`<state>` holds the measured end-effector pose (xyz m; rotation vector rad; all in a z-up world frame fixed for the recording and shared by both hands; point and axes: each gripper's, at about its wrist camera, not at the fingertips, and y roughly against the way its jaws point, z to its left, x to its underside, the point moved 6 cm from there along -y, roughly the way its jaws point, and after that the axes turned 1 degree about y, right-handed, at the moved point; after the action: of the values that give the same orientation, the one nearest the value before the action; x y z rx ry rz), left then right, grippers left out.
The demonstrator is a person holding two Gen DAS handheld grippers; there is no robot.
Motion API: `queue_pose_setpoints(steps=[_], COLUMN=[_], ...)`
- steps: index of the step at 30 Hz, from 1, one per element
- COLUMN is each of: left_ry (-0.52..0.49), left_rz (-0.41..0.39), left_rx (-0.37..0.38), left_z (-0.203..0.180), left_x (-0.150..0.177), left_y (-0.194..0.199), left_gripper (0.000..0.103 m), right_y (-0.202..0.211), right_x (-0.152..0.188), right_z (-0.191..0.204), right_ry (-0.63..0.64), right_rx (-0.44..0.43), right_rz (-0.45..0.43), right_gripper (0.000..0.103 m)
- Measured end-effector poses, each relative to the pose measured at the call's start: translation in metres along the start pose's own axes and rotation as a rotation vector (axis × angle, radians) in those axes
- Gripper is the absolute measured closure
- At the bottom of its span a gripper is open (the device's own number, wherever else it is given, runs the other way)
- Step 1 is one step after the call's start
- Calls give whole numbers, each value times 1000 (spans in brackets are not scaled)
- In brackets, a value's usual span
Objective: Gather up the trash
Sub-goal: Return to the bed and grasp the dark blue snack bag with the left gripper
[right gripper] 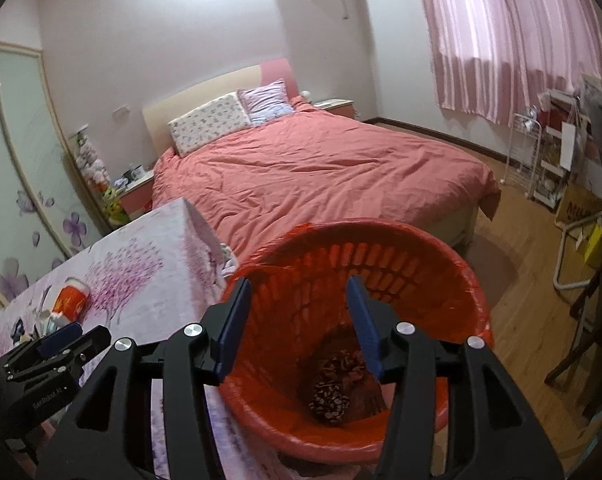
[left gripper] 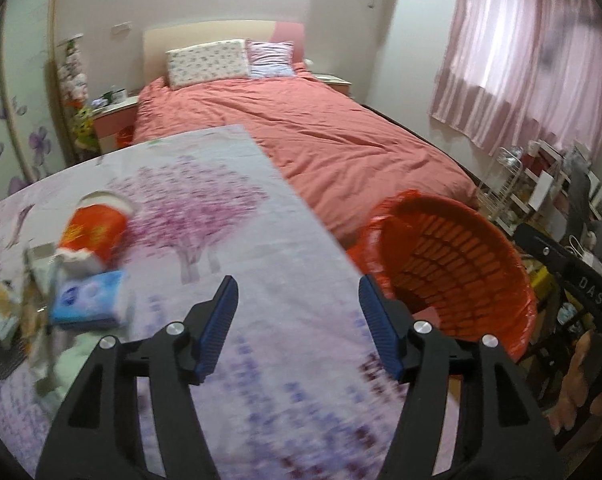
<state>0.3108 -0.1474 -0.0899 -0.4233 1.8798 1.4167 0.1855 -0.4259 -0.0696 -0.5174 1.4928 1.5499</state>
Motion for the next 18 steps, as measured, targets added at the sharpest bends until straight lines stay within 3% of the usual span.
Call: queue_pose_setpoints(steps=[8,18], left_ry=[73,219], left_rz=[-48,-72], left_rx=[-102,-320], left_z=[67,193], left_x=[5,38], left_y=[31,69], left_gripper=[39,38], right_y=[0,-3], right_x=[9,33], right_z=[47,120], right_ry=[80,174], right_rx=[-49,-140], right_rz=[32,87], right_gripper=[52,52])
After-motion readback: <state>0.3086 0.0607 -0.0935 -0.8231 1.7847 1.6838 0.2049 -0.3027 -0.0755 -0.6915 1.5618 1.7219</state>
